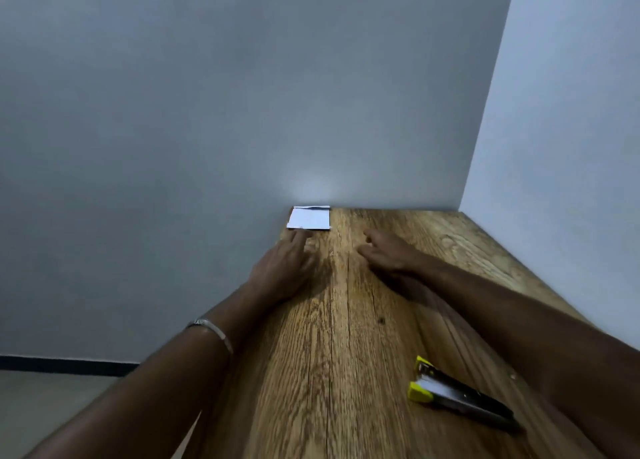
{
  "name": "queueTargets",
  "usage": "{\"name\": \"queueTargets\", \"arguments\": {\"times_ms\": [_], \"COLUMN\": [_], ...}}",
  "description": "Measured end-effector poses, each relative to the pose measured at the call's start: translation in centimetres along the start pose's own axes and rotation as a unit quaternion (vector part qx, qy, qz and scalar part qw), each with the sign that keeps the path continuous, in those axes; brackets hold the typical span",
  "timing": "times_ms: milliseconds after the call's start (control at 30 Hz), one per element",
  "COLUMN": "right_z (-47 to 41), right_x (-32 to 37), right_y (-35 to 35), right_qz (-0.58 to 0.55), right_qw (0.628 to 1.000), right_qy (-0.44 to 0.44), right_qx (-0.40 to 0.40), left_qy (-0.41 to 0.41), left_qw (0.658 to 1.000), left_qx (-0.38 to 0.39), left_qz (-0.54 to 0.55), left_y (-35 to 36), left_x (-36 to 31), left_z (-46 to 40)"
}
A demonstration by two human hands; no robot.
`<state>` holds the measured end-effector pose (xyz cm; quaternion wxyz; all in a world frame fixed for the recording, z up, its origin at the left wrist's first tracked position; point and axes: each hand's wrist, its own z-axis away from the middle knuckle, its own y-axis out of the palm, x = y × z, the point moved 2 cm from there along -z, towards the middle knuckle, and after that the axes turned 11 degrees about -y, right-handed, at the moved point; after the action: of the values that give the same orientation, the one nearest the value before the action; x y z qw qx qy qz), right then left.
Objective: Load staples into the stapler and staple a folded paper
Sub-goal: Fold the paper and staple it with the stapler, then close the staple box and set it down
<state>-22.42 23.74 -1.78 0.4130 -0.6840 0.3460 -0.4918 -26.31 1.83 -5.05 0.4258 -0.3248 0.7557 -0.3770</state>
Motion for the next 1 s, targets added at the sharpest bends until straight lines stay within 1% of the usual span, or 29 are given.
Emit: {"name": "queueTargets", "arguments": {"times_ms": [100,167,300,367,467,567,633,733,800,900,1000], "right_z": [5.6,9.6,17.7,20.8,25.2,29.4,31.8,34.1,34.9,35.0,34.8], "right_x": [0.7,1.0,2.6,3.3,4.8,6.2,6.9,7.2,7.0,6.7,6.6], "right_y": [-2.2,-3.0,-3.9,-4.2,-5.4,-6.0,-5.6,-4.3,-3.8,-3.0,-2.1], "right_qz": [-0.042,-0.072,-0.086,-0.082,-0.095,-0.087,-0.092,-0.088,-0.086,-0.094,-0.114], "right_qw": [0.999,0.997,0.995,0.994,0.989,0.983,0.983,0.99,0.991,0.991,0.987], "right_qy": [0.015,0.013,0.029,0.028,0.013,0.0,0.005,0.023,0.039,0.025,0.016], "right_qx": [-0.007,-0.019,-0.046,-0.061,-0.11,-0.16,-0.156,-0.107,-0.098,-0.092,-0.112], "left_qy": [0.076,0.102,0.122,0.128,0.128,0.121,0.113,0.119,0.119,0.118,0.114], "left_qw": [0.996,0.992,0.987,0.985,0.979,0.971,0.972,0.969,0.967,0.967,0.966], "left_qx": [0.03,0.041,0.058,0.051,0.037,0.063,0.096,0.133,0.156,0.152,0.145], "left_qz": [0.033,0.055,0.088,0.103,0.155,0.197,0.183,0.169,0.161,0.165,0.18], "left_y": [-1.7,-2.6,-4.2,-4.8,-5.9,-6.6,-6.6,-6.3,-5.9,-5.5,-5.3], "left_x": [-2.1,-3.4,-6.1,-7.3,-9.2,-10.6,-11.5,-12.8,-13.6,-13.9,-13.8], "left_z": [5.2,8.5,14.6,17.1,20.7,23.7,24.9,25.5,25.5,25.4,25.3]}}
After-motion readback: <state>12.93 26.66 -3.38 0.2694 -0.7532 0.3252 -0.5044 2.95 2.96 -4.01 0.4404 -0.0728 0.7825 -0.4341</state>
